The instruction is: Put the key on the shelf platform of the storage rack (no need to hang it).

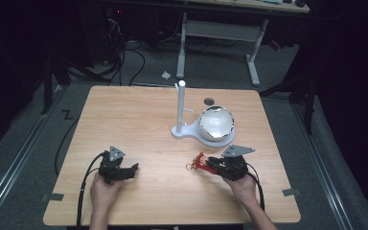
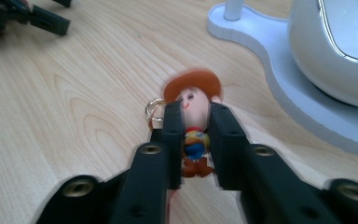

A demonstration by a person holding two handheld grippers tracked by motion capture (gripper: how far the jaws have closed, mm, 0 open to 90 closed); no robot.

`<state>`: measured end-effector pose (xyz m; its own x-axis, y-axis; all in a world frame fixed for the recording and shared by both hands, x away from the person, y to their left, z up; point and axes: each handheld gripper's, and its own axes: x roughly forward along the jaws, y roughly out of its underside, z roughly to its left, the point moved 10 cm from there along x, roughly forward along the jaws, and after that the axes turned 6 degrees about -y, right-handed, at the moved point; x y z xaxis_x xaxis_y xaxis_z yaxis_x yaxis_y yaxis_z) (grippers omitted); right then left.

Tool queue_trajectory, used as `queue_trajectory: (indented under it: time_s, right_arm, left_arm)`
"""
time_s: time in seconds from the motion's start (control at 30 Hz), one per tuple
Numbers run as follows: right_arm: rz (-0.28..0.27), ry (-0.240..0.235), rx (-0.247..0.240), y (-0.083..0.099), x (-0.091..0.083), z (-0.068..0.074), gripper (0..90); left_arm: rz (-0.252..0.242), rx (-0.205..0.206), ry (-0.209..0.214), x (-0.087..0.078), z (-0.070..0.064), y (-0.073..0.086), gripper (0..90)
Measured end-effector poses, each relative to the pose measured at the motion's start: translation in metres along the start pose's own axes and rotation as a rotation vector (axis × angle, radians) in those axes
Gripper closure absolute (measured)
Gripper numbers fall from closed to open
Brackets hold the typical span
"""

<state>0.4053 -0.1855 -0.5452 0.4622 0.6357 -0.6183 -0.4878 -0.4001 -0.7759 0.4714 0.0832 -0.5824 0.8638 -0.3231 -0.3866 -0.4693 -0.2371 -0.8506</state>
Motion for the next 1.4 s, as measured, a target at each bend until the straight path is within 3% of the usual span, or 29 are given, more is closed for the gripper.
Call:
queue_trajectory:
  time_s: [0.4, 0.63, 1.07, 1.4]
  right_arm:
    - [-0.055, 0.015, -0.009, -0.010, -0.023, -0.006, 79.1]
    - [-0.125, 0.030, -0.001, -0.021, -0.050, -0.011, 79.1]
    - [-0.138, 0.077, -0.008, -0.035, -0.088, -0.028, 79.1]
    - [-0.178, 0.111, 0.003, -0.051, -0.120, -0.042, 79.1]
  left_arm:
    - [-0.001, -0.003, 0.000, 0.000, 0.000, 0.000, 21.6]
    - [-0.002, -0.004, 0.000, 0.000, 0.000, 0.000, 21.6]
    - [-0.001, -0.003, -0.001, 0.000, 0.000, 0.000, 21.6]
    - [-0.003, -0.006, -0.001, 0.000, 0.000, 0.000, 21.7]
